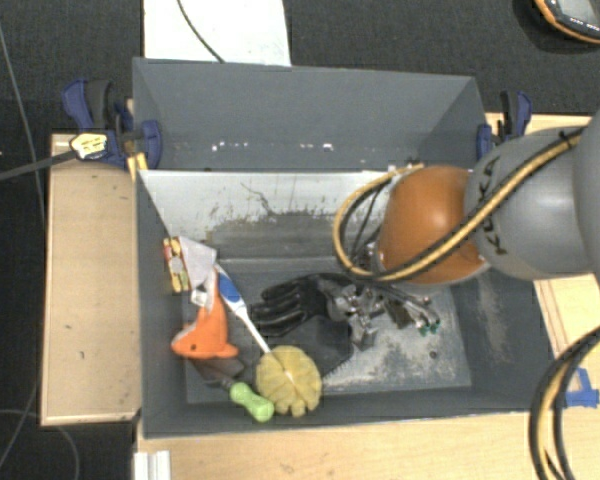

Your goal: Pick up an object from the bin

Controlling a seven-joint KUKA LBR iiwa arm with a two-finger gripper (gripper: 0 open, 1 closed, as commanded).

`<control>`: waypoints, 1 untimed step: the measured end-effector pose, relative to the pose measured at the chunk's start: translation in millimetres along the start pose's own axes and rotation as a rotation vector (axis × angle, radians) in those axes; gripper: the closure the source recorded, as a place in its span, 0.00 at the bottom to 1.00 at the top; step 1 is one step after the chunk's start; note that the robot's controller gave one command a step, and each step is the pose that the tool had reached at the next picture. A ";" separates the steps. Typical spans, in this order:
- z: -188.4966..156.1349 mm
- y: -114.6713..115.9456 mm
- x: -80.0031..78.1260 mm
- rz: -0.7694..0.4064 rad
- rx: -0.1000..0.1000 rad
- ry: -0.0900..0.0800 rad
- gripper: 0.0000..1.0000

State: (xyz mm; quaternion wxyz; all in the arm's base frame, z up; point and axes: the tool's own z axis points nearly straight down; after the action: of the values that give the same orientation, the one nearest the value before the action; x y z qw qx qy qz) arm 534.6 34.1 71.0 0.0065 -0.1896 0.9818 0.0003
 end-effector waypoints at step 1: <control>0.0 0.0 0.0 0.000 0.000 0.000 1.00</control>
Offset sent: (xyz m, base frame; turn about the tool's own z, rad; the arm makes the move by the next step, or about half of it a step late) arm 0.0117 0.0424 0.0916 -0.2783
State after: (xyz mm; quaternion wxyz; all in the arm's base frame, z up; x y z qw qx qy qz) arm 534.6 34.1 71.0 0.0065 -0.1897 0.9818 0.0003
